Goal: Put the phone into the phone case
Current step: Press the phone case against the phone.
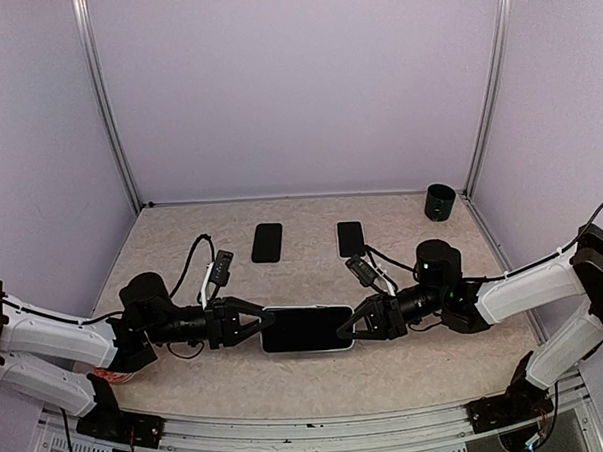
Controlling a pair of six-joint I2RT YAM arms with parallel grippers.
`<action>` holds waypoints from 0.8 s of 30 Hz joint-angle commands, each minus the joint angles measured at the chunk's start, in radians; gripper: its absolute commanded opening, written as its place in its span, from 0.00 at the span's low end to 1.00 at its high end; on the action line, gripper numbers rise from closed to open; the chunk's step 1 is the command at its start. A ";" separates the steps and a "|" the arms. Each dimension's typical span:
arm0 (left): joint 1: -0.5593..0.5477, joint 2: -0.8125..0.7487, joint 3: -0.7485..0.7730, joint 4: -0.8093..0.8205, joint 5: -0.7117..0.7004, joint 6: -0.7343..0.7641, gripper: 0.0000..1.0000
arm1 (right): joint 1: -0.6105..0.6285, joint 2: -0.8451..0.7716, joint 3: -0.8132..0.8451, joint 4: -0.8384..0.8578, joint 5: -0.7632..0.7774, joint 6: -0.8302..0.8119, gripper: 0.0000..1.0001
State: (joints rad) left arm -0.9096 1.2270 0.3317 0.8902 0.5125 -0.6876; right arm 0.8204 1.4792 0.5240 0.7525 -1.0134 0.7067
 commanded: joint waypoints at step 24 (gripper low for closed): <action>-0.044 0.099 0.008 0.202 0.084 -0.074 0.63 | -0.013 -0.146 -0.009 0.101 0.096 0.129 0.00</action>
State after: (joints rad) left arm -0.9447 1.3098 0.3355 1.0302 0.5686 -0.7574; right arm 0.8177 1.3674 0.5140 0.7269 -0.9218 0.7933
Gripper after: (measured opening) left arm 0.642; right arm 0.084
